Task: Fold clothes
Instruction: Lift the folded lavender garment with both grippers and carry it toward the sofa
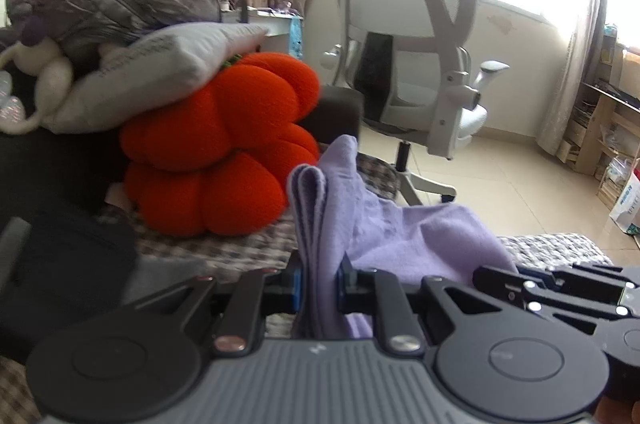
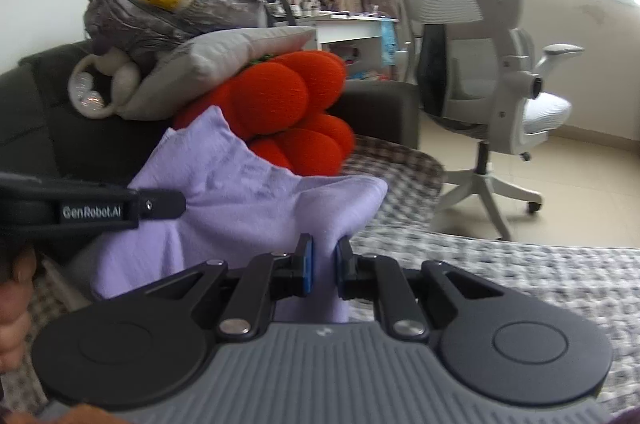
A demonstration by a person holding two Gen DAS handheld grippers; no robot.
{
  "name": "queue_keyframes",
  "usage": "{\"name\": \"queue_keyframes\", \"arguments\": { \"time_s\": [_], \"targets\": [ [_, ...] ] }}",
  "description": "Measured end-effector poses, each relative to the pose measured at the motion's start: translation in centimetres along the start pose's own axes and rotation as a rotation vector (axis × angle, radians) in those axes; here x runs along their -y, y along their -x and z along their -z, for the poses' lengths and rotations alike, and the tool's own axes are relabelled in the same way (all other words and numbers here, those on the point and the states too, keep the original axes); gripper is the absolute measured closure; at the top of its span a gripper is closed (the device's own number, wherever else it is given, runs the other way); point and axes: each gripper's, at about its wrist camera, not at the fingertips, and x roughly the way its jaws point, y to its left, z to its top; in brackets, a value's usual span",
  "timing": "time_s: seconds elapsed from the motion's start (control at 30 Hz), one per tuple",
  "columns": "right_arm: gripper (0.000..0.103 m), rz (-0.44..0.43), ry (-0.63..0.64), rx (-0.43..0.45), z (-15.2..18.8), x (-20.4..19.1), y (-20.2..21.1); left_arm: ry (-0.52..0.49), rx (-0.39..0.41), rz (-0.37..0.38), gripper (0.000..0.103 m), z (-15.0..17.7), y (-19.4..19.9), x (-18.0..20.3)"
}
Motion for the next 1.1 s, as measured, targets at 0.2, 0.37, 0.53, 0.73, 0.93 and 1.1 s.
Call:
{"name": "queue_keyframes", "arguments": {
  "time_s": [0.2, 0.37, 0.53, 0.73, 0.93, 1.1],
  "targets": [
    [0.089, -0.083, -0.014, 0.01, -1.0, -3.6, -1.6, -0.024, 0.027, -0.073, 0.087, -1.2, 1.4, -3.6],
    [0.089, -0.152, -0.036, 0.014, -1.8, -6.7, -3.1, 0.007, 0.029, -0.137, 0.087, -1.8, 2.1, -7.5],
    [0.089, -0.227, -0.042, 0.007, -2.9, -10.3, -4.6, 0.043, 0.027, -0.198, 0.087, -2.7, 3.0, -11.1],
    [0.089, -0.323, -0.097, -0.02, -4.2, -13.3, -6.2, 0.088, 0.022, -0.256, 0.087, -3.9, 3.9, -15.3],
    [0.089, -0.386, -0.159, -0.066, -4.4, -15.1, -7.4, 0.142, -0.008, -0.268, 0.087, -4.3, 4.0, -18.8],
    [0.089, -0.407, -0.172, -0.089, -4.3, -16.7, -8.3, 0.147, -0.023, -0.276, 0.087, -3.6, 3.5, -20.9]
  ]
}}
